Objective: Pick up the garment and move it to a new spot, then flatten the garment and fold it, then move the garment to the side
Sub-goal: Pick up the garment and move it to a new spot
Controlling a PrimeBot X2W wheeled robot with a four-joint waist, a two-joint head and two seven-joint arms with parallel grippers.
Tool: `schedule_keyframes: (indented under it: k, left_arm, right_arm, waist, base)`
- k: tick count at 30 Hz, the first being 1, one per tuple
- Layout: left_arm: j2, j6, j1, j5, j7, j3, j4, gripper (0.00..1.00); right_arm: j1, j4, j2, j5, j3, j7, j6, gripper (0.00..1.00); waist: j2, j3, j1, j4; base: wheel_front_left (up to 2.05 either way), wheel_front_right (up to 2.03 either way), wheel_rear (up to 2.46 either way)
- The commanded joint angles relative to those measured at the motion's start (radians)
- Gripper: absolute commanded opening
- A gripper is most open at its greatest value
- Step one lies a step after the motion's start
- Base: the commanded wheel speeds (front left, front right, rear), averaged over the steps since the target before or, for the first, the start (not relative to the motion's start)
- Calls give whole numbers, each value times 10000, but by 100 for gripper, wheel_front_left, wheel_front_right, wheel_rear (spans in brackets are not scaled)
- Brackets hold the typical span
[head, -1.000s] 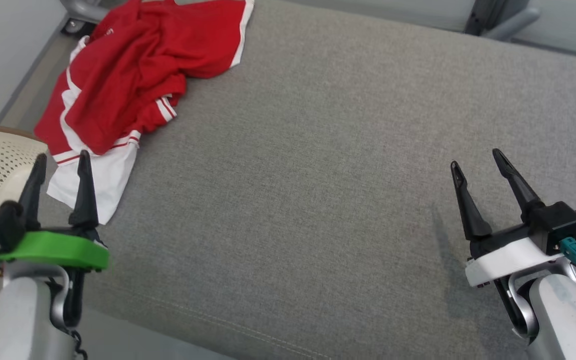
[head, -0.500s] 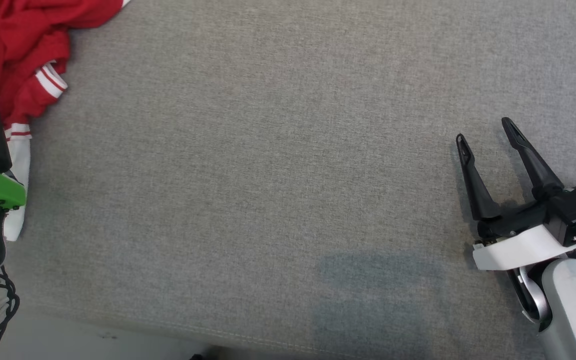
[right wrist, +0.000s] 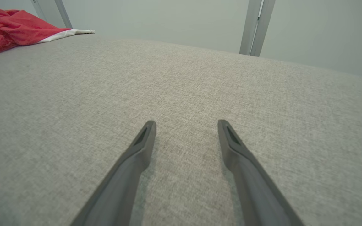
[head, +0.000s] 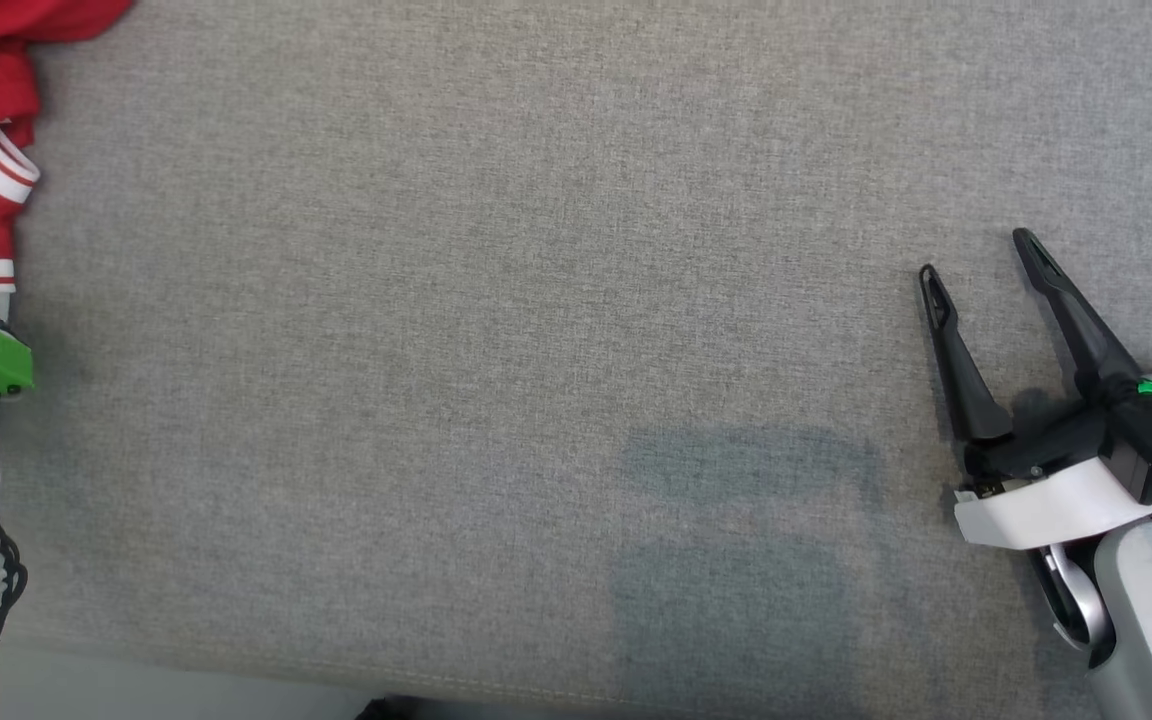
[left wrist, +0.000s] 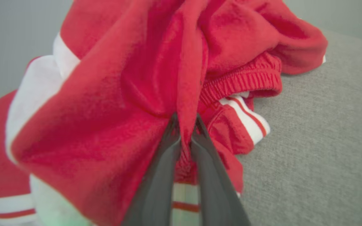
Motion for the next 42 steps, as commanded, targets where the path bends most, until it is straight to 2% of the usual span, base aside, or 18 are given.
schedule_keyframes:
  k: [1,4,5,12,16,20,26,29,30,34,37,39,42]
  left_arm:
    - [39,-25,-125,95,-4,60,-193,0]
    - [100,-25,135,286,-4,236,-636,0]
    - [267,-25,604,742,-4,691,-1540,0]
    - [460,-25,2063,1373,-6,1294,-4048,0]
    - [475,-18,2640,1548,-5,1330,-5243,0]
    - [450,260,3249,1654,326,1094,-7200,0]
    - [-124,826,3608,1621,1500,244,-10534,0]
    - [-665,1058,3380,1545,1972,-369,-11793,0]
    - [-1106,1174,3174,1497,2270,-852,-12416,0]
    - [-1913,1263,2853,1428,2915,-2000,-12964,0]
    - [-2416,1223,2779,1416,3152,-2726,-12556,0]
    - [-2815,1238,2931,1078,3240,-3003,-11836,0]
    - [-2997,1325,2864,1042,3176,-3023,-10168,0]
  right_arm:
    - [301,291,55,33,48,27,-13,100]
    - [343,403,243,90,146,27,-10,100]
    - [371,604,583,223,268,23,-10,100]
    - [733,1030,1400,441,482,18,-12,100]
    - [930,1181,1704,514,464,15,-12,100]
    - [1145,1273,2001,605,429,14,-10,100]
    - [1386,1323,2282,698,357,14,-10,100]
    - [1423,1307,2368,727,284,14,-12,100]
    - [1378,1253,2414,737,219,14,-10,100]
    - [1220,1183,2462,772,154,14,-12,100]
    - [1121,1158,2501,821,180,14,-10,100]
    - [1087,1146,2510,854,154,14,-12,100]
    - [1042,1157,2527,930,103,14,-10,100]
  waist:
    - [36,-283,-1,183]
    - [36,-683,-1,295]
    - [36,-1363,-1,328]
    - [36,-2722,-1,49]
    - [36,-3243,-1,-107]
    - [36,-3777,-1,-380]
    - [36,-4216,-1,-857]
    - [36,-4316,-1,-1151]
    - [36,-4307,-1,-1369]
    - [36,-4244,-1,-1906]
    - [36,-4112,-1,-2392]
    - [36,-4027,-1,-2703]
    - [36,-3920,-1,-3168]
  base:
    - [0,0,0]
    - [0,0,0]
    - [0,0,0]
    - [0,0,0]
    - [0,0,0]
    - [0,0,0]
    - [0,0,0]
    - [0,0,0]
    - [0,0,0]
    - [0,0,0]
    - [0,0,0]
    - [0,0,0]
    - [0,0,0]
